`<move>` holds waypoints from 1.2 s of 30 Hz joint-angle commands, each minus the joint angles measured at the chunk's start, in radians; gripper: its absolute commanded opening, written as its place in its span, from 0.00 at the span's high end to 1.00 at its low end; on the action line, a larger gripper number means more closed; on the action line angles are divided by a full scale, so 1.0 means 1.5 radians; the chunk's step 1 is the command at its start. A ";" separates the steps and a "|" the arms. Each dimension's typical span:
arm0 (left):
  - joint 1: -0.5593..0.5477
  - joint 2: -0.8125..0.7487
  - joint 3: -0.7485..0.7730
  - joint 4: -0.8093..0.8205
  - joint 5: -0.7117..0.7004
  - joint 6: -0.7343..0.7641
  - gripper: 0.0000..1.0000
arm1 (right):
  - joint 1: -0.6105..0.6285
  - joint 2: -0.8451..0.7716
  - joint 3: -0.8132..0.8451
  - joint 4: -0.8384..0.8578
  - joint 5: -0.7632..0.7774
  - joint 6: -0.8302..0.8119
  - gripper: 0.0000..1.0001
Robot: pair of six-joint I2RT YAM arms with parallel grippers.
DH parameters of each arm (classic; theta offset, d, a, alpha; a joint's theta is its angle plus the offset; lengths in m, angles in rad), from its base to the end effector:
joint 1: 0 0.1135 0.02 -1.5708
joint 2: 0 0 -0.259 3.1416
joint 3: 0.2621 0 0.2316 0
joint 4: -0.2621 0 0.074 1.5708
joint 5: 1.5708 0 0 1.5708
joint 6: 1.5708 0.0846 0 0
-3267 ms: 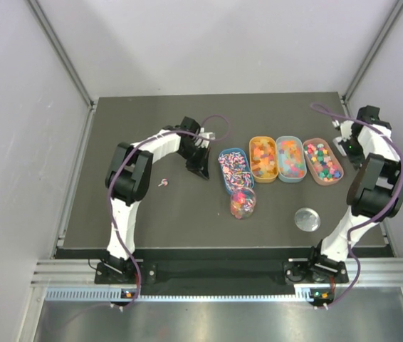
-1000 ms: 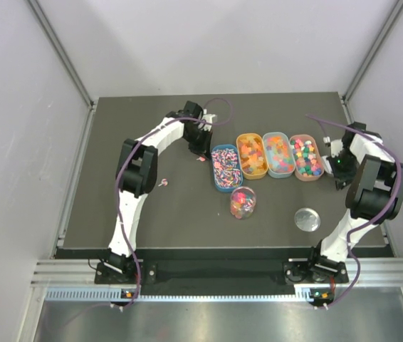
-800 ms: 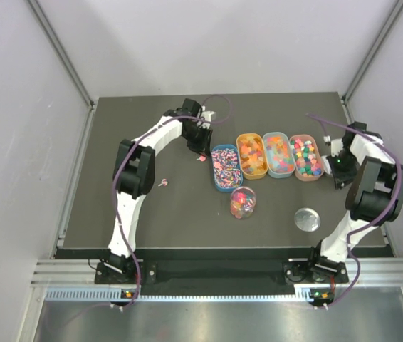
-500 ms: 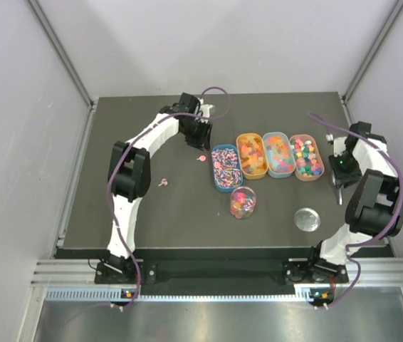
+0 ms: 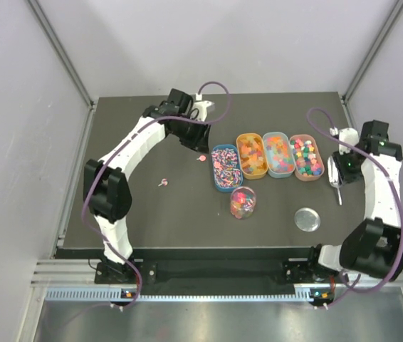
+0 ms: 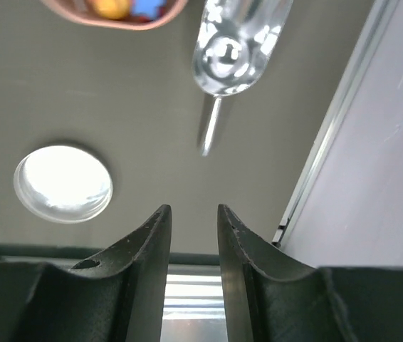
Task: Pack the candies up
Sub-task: Place the spatula at the center of the board, then move the packing bottle to the center of the board.
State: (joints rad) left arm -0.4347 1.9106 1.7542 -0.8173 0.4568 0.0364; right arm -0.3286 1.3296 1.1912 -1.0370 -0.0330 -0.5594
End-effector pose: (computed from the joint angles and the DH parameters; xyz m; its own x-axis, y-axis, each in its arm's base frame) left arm 0.3661 -0.2111 0.2581 -0.7276 0.3739 -0.5751 0.6298 0.6964 -0.3441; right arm 0.2366 -0.0777 0.2473 -0.9051 -0.2518 -0.3426 -0.2003 0.9633 -0.1786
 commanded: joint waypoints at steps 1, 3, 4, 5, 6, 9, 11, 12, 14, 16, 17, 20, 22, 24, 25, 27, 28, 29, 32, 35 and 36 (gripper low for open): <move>-0.053 -0.063 -0.030 -0.070 0.083 0.054 0.55 | -0.005 -0.100 -0.021 -0.065 -0.104 -0.063 0.68; -0.085 -0.091 -0.064 -0.071 0.086 0.063 0.57 | -0.005 -0.148 -0.052 -0.086 -0.126 -0.098 0.68; -0.097 -0.098 -0.072 -0.070 0.077 0.067 0.57 | -0.004 -0.195 -0.062 -0.091 -0.145 -0.112 0.68; -0.108 -0.101 -0.081 -0.070 0.072 0.069 0.58 | -0.004 -0.217 -0.071 -0.095 -0.152 -0.136 0.68; -0.128 -0.102 -0.082 -0.069 0.063 0.068 0.58 | -0.004 -0.237 -0.085 -0.095 -0.154 -0.142 0.68; -0.153 -0.088 -0.080 -0.059 0.050 0.067 0.59 | -0.005 -0.278 -0.093 -0.116 -0.162 -0.146 0.67; -0.170 -0.068 -0.057 -0.060 0.027 0.068 0.60 | -0.004 -0.277 -0.086 -0.144 -0.172 -0.146 0.67; -0.177 -0.045 -0.049 -0.064 0.023 0.069 0.60 | -0.005 -0.275 -0.080 -0.152 -0.173 -0.148 0.67; -0.182 -0.022 -0.027 -0.072 0.009 0.070 0.60 | -0.004 -0.283 -0.076 -0.173 -0.177 -0.167 0.67; -0.187 0.009 -0.016 -0.069 0.007 0.067 0.61 | -0.005 -0.300 -0.081 -0.189 -0.177 -0.198 0.67; -0.189 0.017 -0.004 -0.068 0.006 0.065 0.62 | -0.004 -0.310 -0.094 -0.194 -0.169 -0.223 0.67; -0.200 0.057 0.015 -0.069 0.004 0.061 0.63 | -0.005 -0.348 -0.121 -0.202 -0.140 -0.268 0.68; -0.214 0.075 0.020 -0.068 -0.002 0.055 0.63 | -0.004 -0.371 -0.130 -0.212 -0.136 -0.290 0.68; -0.223 0.085 0.024 -0.068 -0.003 0.052 0.63 | -0.005 -0.381 -0.132 -0.218 -0.138 -0.296 0.68; -0.230 0.088 0.027 -0.068 -0.007 0.053 0.64 | -0.004 -0.385 -0.134 -0.221 -0.138 -0.299 0.67; -0.245 0.096 0.030 -0.068 -0.020 0.052 0.65 | -0.005 -0.392 -0.137 -0.223 -0.140 -0.300 0.68; -0.249 0.096 0.028 -0.069 -0.023 0.052 0.65 | -0.005 -0.395 -0.137 -0.225 -0.142 -0.305 0.68; -0.252 0.095 0.027 -0.068 -0.033 0.052 0.65 | -0.005 -0.399 -0.139 -0.226 -0.144 -0.308 0.68; -0.264 0.089 0.017 -0.066 -0.049 0.052 0.66 | -0.004 -0.406 -0.144 -0.220 -0.145 -0.312 0.68; -0.267 0.083 0.009 -0.068 -0.062 0.050 0.64 | -0.003 -0.401 -0.140 -0.213 -0.145 -0.315 0.68; -0.267 0.083 0.008 -0.078 -0.091 0.050 0.64 | 0.000 -0.398 -0.138 -0.212 -0.140 -0.316 0.68</move>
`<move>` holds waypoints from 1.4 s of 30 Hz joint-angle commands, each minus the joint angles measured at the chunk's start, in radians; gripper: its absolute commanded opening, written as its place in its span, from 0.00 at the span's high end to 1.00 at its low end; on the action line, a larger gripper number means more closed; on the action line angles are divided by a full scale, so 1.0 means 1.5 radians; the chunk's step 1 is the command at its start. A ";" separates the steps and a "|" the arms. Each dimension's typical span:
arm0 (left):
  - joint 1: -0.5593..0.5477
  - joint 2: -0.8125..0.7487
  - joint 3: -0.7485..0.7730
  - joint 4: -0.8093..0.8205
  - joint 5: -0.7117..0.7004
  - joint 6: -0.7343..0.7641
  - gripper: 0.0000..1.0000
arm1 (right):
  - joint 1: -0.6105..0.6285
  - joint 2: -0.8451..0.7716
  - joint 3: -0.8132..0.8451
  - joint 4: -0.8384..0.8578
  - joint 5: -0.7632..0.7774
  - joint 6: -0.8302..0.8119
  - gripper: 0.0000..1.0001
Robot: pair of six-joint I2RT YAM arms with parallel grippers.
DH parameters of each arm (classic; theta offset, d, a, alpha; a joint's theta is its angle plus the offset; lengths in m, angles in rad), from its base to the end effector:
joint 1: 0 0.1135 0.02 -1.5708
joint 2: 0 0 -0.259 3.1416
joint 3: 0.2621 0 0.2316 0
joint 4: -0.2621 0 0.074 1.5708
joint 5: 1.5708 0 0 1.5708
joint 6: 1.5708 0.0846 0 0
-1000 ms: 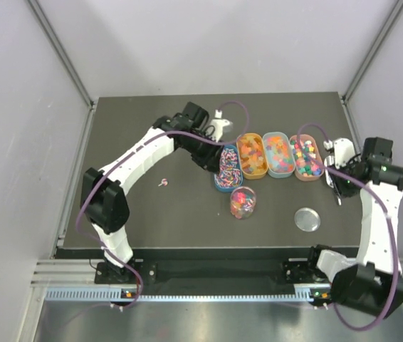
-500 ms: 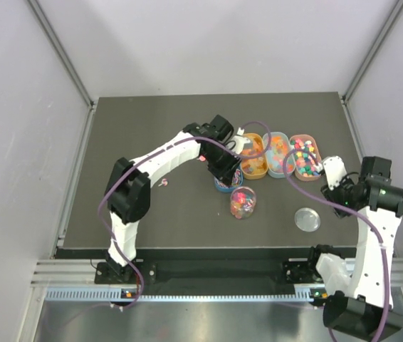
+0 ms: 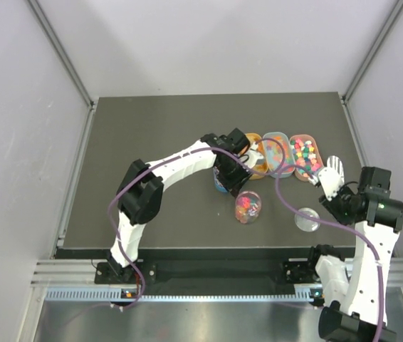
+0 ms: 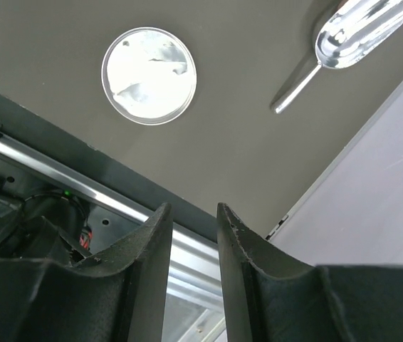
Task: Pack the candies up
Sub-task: Move the packing bottle to the center of the board.
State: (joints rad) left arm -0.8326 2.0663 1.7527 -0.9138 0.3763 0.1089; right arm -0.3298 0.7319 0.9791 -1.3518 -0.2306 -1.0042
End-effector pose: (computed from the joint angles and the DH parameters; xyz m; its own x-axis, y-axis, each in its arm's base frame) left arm 0.2636 -0.3359 0.1857 -0.5461 0.7505 -0.3723 0.8355 0.4555 -0.3074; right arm 0.1007 -0.0140 0.2598 -0.6377 -0.6499 -0.4135 -0.5960 0.7563 -0.2697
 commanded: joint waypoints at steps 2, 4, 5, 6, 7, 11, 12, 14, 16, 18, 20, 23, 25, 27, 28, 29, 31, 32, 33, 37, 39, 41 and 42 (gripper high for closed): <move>0.014 -0.038 0.011 -0.041 -0.060 0.024 0.64 | 0.010 0.002 0.011 -0.014 -0.001 -0.037 0.69; 0.038 -0.066 -0.026 -0.081 -0.050 0.043 0.65 | 0.016 -0.005 0.007 -0.034 0.008 -0.091 0.70; 0.057 -0.081 -0.032 -0.105 -0.042 0.066 0.65 | 0.022 -0.011 0.002 -0.054 0.011 -0.114 0.71; 0.059 -0.082 -0.036 -0.137 -0.040 0.073 0.65 | 0.025 -0.018 -0.005 -0.064 0.007 -0.164 0.71; 0.060 -0.085 -0.047 -0.178 -0.031 0.079 0.65 | 0.026 -0.020 -0.022 -0.071 0.002 -0.188 0.71; 0.060 -0.153 -0.112 -0.105 -0.019 0.049 0.66 | 0.028 0.006 -0.038 -0.060 -0.029 -0.246 0.71; 0.061 -0.175 -0.128 -0.076 -0.024 0.035 0.66 | 0.027 0.020 -0.036 -0.060 -0.052 -0.241 0.71; 0.071 -0.224 -0.151 -0.011 -0.033 0.001 0.66 | 0.027 0.086 -0.018 -0.053 -0.098 -0.207 0.71; 0.084 -0.253 -0.154 0.013 -0.039 -0.016 0.66 | 0.024 0.134 -0.012 -0.060 -0.129 -0.146 0.71; 0.105 -0.271 -0.160 0.030 -0.046 -0.039 0.66 | 0.024 0.178 -0.020 -0.051 -0.157 -0.113 0.71; 0.129 -0.296 -0.171 0.043 -0.040 -0.054 0.66 | 0.024 0.196 -0.030 -0.038 -0.161 -0.105 0.71; 0.141 -0.333 -0.196 0.078 -0.022 -0.071 0.63 | 0.025 0.235 -0.049 -0.026 -0.162 -0.099 0.71; 0.142 -0.357 -0.216 0.120 -0.008 -0.104 0.62 | 0.025 0.251 -0.063 -0.001 -0.155 -0.078 0.71; 0.141 -0.358 -0.214 0.127 -0.001 -0.127 0.62 | 0.025 0.265 -0.063 0.031 -0.138 -0.050 0.71; 0.141 -0.354 -0.212 0.128 0.001 -0.132 0.62 | 0.025 0.270 -0.066 0.062 -0.130 -0.037 0.71; 0.141 -0.351 -0.212 0.129 0.003 -0.132 0.62 | 0.025 0.286 -0.064 0.071 -0.116 -0.030 0.71; 0.143 -0.343 -0.211 0.130 0.008 -0.134 0.62 | 0.026 0.311 -0.060 0.087 -0.103 -0.018 0.72; 0.143 -0.342 -0.209 0.130 0.011 -0.135 0.62 | 0.027 0.334 -0.058 0.108 -0.088 -0.002 0.74; 0.143 -0.339 -0.203 0.132 0.012 -0.136 0.62 | 0.027 0.343 -0.051 0.116 -0.085 0.002 0.75; 0.146 -0.321 -0.181 0.133 0.019 -0.139 0.62 | 0.027 0.369 -0.036 0.157 -0.064 0.026 0.75; 0.147 -0.312 -0.168 0.134 0.020 -0.139 0.62 | 0.029 0.385 -0.035 0.178 -0.049 0.035 0.75; 0.149 -0.300 -0.153 0.135 0.021 -0.141 0.62 | 0.034 0.398 -0.037 0.199 -0.029 0.049 0.76; 0.150 -0.294 -0.148 0.136 0.021 -0.140 0.62 | 0.036 0.402 -0.038 0.214 -0.028 0.050 0.76</move>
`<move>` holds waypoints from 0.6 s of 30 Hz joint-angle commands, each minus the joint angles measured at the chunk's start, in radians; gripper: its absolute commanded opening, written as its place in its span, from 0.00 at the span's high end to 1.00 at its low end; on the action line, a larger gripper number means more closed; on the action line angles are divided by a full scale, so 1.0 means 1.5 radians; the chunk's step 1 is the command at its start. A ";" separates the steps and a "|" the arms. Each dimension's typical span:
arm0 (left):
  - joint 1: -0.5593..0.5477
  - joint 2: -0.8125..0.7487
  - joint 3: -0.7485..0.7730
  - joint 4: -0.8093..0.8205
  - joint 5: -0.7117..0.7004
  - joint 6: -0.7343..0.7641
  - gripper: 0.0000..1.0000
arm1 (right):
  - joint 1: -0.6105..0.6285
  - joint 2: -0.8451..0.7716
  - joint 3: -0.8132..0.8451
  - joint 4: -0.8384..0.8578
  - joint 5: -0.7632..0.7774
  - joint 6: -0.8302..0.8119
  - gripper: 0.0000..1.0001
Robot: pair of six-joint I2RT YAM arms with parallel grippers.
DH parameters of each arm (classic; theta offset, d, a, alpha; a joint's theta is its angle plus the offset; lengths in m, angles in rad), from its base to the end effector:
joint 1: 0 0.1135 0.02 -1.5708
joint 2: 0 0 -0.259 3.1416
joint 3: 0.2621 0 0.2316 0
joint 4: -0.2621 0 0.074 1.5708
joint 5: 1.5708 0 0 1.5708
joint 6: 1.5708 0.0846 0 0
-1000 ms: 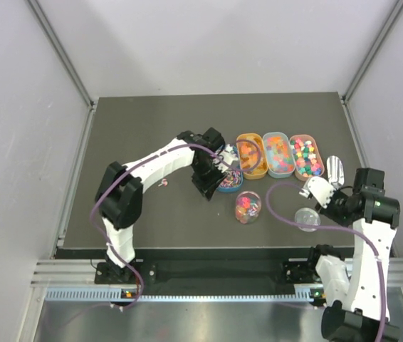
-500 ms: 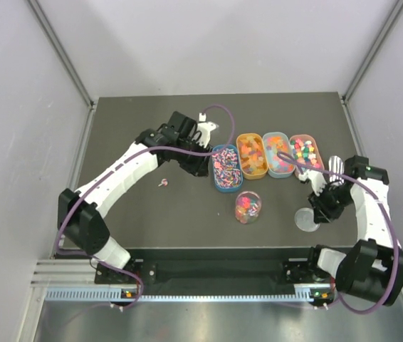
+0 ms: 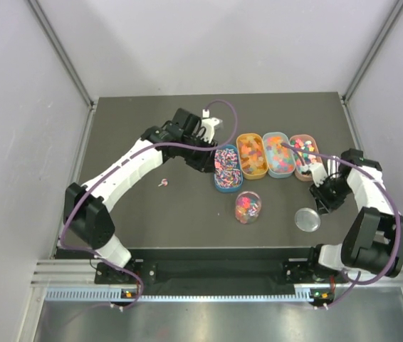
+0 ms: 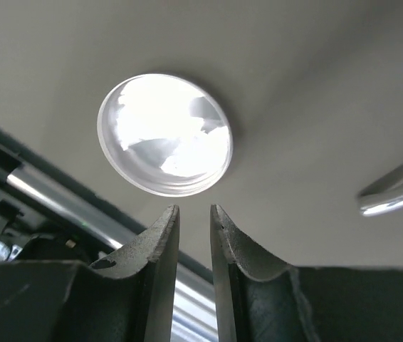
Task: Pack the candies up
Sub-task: Move the packing bottle to the center of the board.
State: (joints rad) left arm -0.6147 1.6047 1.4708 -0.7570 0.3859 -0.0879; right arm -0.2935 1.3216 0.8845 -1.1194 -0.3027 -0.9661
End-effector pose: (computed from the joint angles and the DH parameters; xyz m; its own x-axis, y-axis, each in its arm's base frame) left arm 0.2711 -0.2303 0.2835 -0.6967 0.3923 -0.6006 0.6691 0.6574 -0.3468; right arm 0.1857 -0.0298 0.1694 -0.7680 -0.5882 -0.2533 -0.6327 0.7581 0.1577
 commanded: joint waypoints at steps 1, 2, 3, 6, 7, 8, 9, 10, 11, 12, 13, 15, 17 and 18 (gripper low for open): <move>0.005 0.017 0.045 0.031 0.015 -0.006 0.62 | 0.014 0.014 0.024 0.063 0.023 0.026 0.76; 0.006 0.020 0.048 0.030 0.010 -0.005 0.62 | 0.017 0.025 0.025 0.067 0.029 0.029 0.76; 0.006 0.025 0.056 0.030 0.009 -0.005 0.62 | 0.020 0.029 0.024 0.073 0.031 0.031 0.76; 0.009 0.031 0.058 0.033 0.007 -0.007 0.62 | 0.027 0.052 0.027 0.076 0.032 0.029 0.76; 0.009 0.031 0.060 0.032 0.006 -0.007 0.62 | 0.029 0.060 0.028 0.078 0.033 0.028 0.76; 0.009 0.033 0.060 0.032 0.003 -0.007 0.62 | 0.031 0.065 0.028 0.081 0.037 0.025 0.76; 0.009 0.036 0.060 0.032 0.000 -0.007 0.62 | 0.033 0.070 0.029 0.081 0.038 0.022 0.76; 0.011 0.036 0.061 0.032 -0.002 -0.008 0.62 | 0.036 0.082 0.030 0.079 0.039 0.019 0.76; 0.011 0.039 0.062 0.033 -0.004 -0.008 0.62 | 0.039 0.087 0.032 0.081 0.041 0.016 0.76; 0.012 0.042 0.064 0.033 -0.007 -0.008 0.62 | 0.039 0.091 0.033 0.084 0.042 0.017 0.76; 0.014 0.044 0.067 0.033 -0.008 -0.007 0.62 | 0.042 0.096 0.034 0.088 0.044 0.017 0.76; 0.017 0.052 0.077 0.032 -0.012 -0.006 0.62 | 0.045 0.109 0.038 0.092 0.045 0.014 0.76; 0.020 0.057 0.086 0.032 -0.018 -0.004 0.62 | 0.046 0.122 0.042 0.100 0.049 0.014 0.76; 0.022 0.060 0.089 0.031 -0.021 -0.002 0.62 | 0.047 0.127 0.043 0.102 0.049 0.014 0.76</move>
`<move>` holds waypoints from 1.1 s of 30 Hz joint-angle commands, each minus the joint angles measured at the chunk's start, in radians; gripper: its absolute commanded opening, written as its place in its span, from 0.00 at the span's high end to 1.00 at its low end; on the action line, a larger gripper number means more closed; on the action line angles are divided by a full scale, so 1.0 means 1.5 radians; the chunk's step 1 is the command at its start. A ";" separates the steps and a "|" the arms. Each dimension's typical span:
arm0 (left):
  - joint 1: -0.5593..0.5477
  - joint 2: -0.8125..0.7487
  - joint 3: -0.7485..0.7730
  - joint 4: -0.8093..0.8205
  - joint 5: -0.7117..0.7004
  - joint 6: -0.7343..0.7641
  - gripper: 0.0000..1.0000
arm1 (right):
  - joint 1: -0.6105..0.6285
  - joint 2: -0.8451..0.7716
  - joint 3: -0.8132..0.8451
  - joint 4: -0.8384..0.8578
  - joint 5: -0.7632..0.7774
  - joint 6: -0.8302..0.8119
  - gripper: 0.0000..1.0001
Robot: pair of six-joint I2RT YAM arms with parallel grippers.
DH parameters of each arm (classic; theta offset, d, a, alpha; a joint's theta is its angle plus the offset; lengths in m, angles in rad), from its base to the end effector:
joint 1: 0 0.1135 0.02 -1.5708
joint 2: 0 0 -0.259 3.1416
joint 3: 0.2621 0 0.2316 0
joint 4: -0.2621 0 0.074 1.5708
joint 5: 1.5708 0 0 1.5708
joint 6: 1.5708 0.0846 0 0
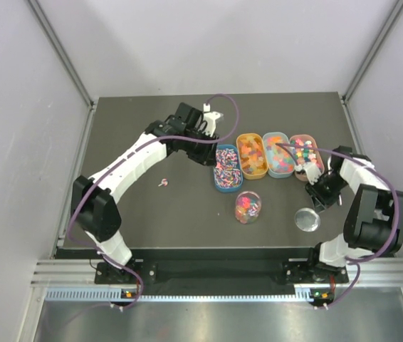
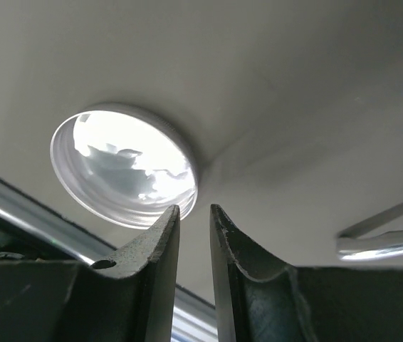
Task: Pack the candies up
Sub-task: Move the packing bottle to the center of the board, then pick up the bottle lid at the center of the board.
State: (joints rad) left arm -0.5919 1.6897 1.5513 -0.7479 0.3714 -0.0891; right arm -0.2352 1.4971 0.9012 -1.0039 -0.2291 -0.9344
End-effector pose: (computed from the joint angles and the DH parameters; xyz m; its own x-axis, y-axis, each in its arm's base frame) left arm 0.2959 -0.2359 0.2808 -0.7036 0.3731 -0.6048 0.6503 0.6812 -0.3363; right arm 0.2138 -0.0315 0.1396 -0.7654 -0.6220 -0.1653 -0.6431 0.7493 0.1582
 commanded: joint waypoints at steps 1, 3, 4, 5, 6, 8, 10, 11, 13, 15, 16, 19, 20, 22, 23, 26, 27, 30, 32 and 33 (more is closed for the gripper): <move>0.008 0.007 0.038 0.026 -0.012 0.000 0.62 | 0.009 0.014 0.033 0.027 0.000 -0.008 0.76; 0.009 0.014 0.044 0.025 -0.016 0.002 0.62 | 0.010 0.030 0.037 0.033 0.000 -0.008 0.76; 0.009 0.017 0.046 0.026 -0.018 0.003 0.62 | 0.011 0.039 0.038 0.034 0.000 -0.008 0.76; 0.009 0.019 0.050 0.025 -0.021 0.003 0.62 | 0.012 0.043 0.038 0.035 0.000 -0.008 0.76; 0.010 0.023 0.051 0.024 -0.024 0.003 0.62 | 0.013 0.047 0.039 0.035 0.000 -0.009 0.76; 0.011 0.028 0.056 0.024 -0.028 0.004 0.62 | 0.019 0.056 0.038 0.036 0.002 -0.011 0.76; 0.011 0.032 0.060 0.023 -0.030 0.005 0.62 | 0.025 0.057 0.034 0.038 0.004 -0.013 0.76; 0.011 0.034 0.061 0.023 -0.032 0.005 0.62 | 0.027 0.056 0.032 0.038 0.003 -0.016 0.76; 0.013 0.036 0.059 0.023 -0.034 0.005 0.62 | 0.034 0.048 0.026 0.038 0.002 -0.019 0.76; 0.013 0.038 0.058 0.024 -0.035 0.004 0.62 | 0.042 0.042 0.020 0.043 0.005 -0.020 0.76; 0.013 0.037 0.058 0.024 -0.035 0.004 0.62 | 0.045 0.041 0.018 0.043 0.007 -0.020 0.76; 0.013 0.042 0.061 0.024 -0.033 0.003 0.62 | 0.052 0.046 0.013 0.048 0.010 -0.015 0.76; 0.013 0.043 0.065 0.024 -0.033 0.002 0.62 | 0.055 0.049 0.012 0.048 0.010 -0.015 0.77; 0.013 0.046 0.067 0.024 -0.034 0.002 0.62 | 0.061 0.061 0.008 0.048 0.010 -0.014 0.80; 0.013 0.046 0.068 0.023 -0.035 0.003 0.62 | 0.064 0.066 0.008 0.046 0.010 -0.009 0.81; 0.015 0.043 0.067 0.022 -0.035 0.002 0.62 | 0.072 0.086 0.006 0.039 0.010 -0.005 0.82; 0.016 0.043 0.066 0.023 -0.035 0.001 0.62 | 0.076 0.088 0.006 0.039 0.010 -0.005 0.83; 0.020 0.039 0.063 0.021 -0.035 0.001 0.62 | 0.087 0.081 -0.001 0.041 0.011 -0.005 0.96; 0.023 0.037 0.064 0.021 -0.035 0.000 0.62 | 0.092 0.061 0.010 0.031 0.010 -0.005 1.00; 0.025 0.037 0.065 0.021 -0.036 0.001 0.62 | 0.092 0.047 0.016 0.025 0.008 -0.005 1.00</move>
State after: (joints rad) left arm -0.5659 1.7634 1.6150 -0.7410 0.3225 -0.0875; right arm -0.1131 1.6176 0.9161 -0.9531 -0.1997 -0.9390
